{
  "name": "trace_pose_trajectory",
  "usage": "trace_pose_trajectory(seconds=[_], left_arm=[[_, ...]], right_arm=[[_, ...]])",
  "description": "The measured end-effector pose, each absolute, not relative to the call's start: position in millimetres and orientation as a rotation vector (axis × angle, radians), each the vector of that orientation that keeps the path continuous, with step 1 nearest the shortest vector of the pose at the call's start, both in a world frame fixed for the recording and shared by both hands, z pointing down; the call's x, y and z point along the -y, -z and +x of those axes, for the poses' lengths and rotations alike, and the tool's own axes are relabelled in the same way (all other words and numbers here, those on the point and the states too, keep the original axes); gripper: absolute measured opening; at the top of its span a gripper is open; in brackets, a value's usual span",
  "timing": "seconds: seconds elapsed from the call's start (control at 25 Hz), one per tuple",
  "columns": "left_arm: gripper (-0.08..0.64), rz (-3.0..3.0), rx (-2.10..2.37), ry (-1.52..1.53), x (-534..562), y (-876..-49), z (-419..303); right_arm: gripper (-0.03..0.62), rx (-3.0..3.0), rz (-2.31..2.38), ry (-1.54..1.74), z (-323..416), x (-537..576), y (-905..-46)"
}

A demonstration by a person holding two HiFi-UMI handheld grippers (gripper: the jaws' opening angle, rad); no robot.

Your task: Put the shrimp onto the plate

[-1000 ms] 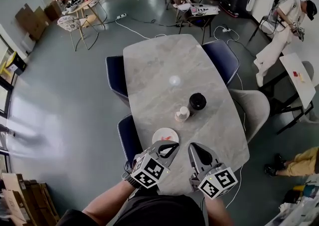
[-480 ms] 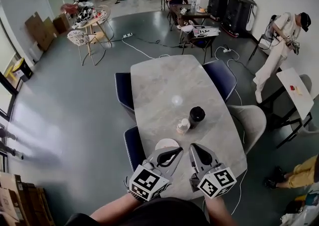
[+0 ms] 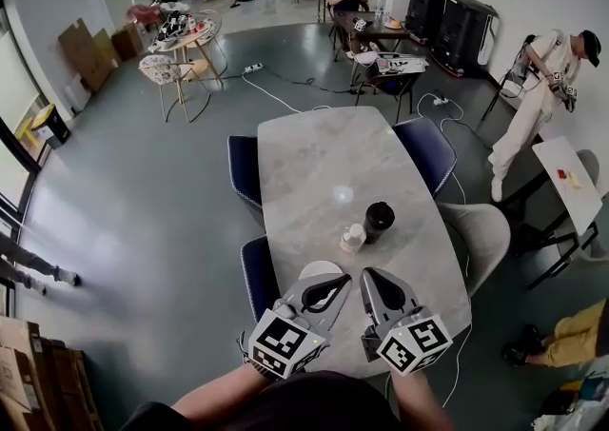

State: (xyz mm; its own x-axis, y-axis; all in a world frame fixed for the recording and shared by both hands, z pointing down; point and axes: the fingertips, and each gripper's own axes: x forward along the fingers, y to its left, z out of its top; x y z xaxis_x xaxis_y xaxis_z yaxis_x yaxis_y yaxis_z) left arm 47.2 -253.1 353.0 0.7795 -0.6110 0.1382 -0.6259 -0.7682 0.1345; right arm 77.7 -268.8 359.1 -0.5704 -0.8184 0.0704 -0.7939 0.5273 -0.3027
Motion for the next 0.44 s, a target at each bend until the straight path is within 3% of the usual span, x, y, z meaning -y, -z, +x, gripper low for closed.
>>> trace_pose_trajectory(seconds=[0.44], left_arm=[[0.008, 2.790, 1.008, -0.091, 251.1, -343.2, 45.6]], right_arm=[[0.002, -2.690, -1.406, 0.433, 76.9, 264.6, -349.2]])
